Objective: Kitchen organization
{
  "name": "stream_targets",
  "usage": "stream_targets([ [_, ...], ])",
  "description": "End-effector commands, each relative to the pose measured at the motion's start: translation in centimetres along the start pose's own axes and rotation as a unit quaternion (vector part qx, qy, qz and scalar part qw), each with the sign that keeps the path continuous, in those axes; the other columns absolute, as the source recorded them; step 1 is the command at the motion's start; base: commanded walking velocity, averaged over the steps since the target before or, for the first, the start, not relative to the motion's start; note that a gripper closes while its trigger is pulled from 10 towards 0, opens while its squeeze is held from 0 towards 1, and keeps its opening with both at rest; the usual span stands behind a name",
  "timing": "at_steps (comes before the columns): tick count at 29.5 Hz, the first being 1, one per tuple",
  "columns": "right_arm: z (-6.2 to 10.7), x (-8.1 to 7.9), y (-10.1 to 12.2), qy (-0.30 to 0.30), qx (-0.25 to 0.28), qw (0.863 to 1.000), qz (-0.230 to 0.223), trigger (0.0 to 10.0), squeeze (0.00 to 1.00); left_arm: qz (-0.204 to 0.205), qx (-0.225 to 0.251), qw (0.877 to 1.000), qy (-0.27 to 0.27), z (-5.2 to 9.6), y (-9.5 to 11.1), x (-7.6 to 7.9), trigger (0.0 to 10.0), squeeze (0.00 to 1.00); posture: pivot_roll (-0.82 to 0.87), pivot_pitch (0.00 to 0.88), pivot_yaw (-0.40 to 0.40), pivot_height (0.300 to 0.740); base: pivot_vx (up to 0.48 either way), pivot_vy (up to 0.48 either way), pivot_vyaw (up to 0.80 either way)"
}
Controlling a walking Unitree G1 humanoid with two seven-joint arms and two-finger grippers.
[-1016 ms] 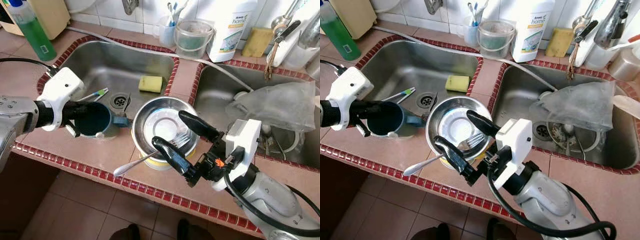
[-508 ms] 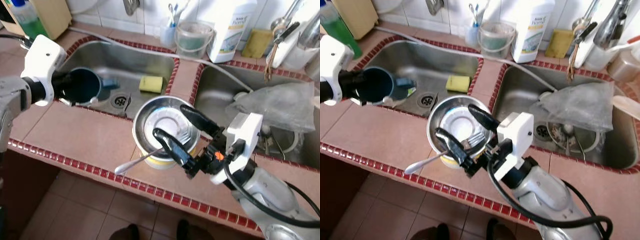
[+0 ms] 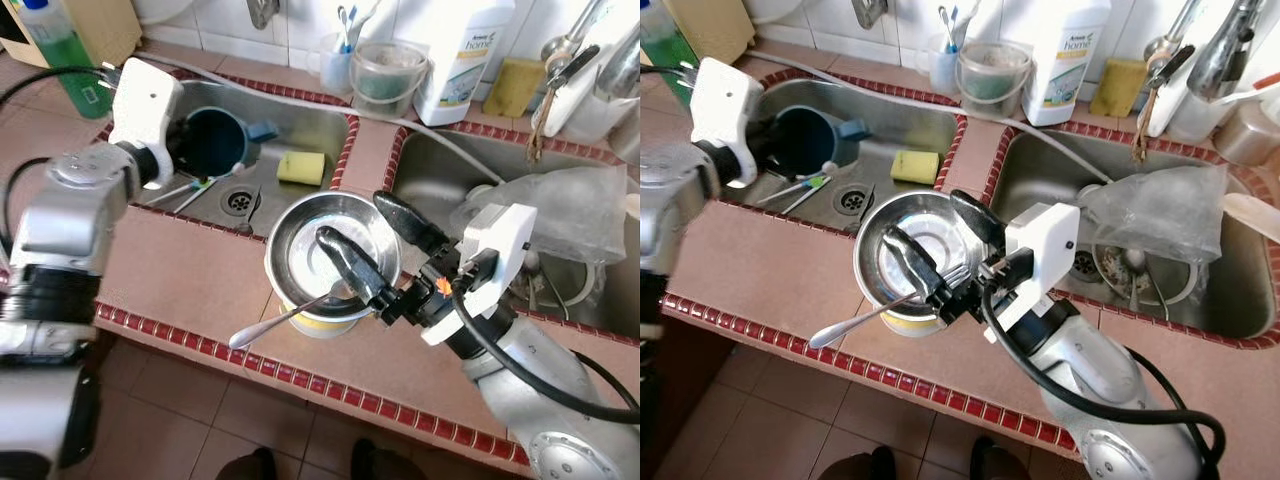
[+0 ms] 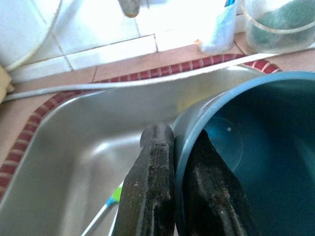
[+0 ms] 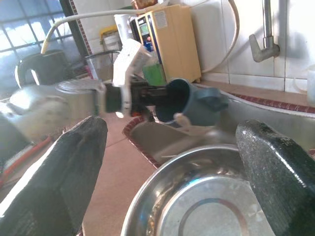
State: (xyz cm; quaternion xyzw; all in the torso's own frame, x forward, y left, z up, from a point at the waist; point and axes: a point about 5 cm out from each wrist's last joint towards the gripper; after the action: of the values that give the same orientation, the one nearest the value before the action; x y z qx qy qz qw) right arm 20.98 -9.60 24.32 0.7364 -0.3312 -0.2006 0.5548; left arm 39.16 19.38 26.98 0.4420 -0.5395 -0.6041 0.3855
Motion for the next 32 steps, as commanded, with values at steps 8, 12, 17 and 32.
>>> stream_targets([
  [8,1.1,0.2,2.1,-0.034,0.009,0.999,0.023,10.0,0.00,-0.015,0.004,1.000,-0.002,-2.3,-0.8,1.0,10.0,0.00,-0.16,0.263,0.016,0.740,0.000,0.000,0.00],
  [12,1.6,0.3,2.5,-0.065,0.003,0.997,0.033,10.0,0.00,-0.028,-0.006,1.000,-0.008,-3.0,-1.4,1.7,10.0,0.00,-0.19,0.271,0.030,0.740,0.000,0.000,0.00],
  [17,2.4,0.4,2.9,-0.094,-0.011,0.995,0.034,10.0,0.00,-0.034,-0.014,0.999,-0.015,-3.6,-2.0,2.4,10.0,0.00,-0.22,0.278,0.037,0.740,0.000,0.000,0.00],
  [32,3.0,0.3,3.1,-0.132,-0.036,0.990,0.026,10.0,0.00,-0.049,-0.019,0.998,-0.014,-4.1,-2.1,2.9,10.0,0.00,-0.26,0.282,0.043,0.740,0.000,0.000,0.00],
])
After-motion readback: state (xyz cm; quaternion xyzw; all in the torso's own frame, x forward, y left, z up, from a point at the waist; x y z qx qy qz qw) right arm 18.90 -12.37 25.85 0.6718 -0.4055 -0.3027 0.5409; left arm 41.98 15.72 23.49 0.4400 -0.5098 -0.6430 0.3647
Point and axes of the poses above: a point about 5 cm out from each wrist's last joint towards the gripper, its own z axis pointing back from the gripper into the wrist, its own y axis along the axis of the wrist's last joint, x = y × z, and after that the axes turned 10 degrees about z, right-handed
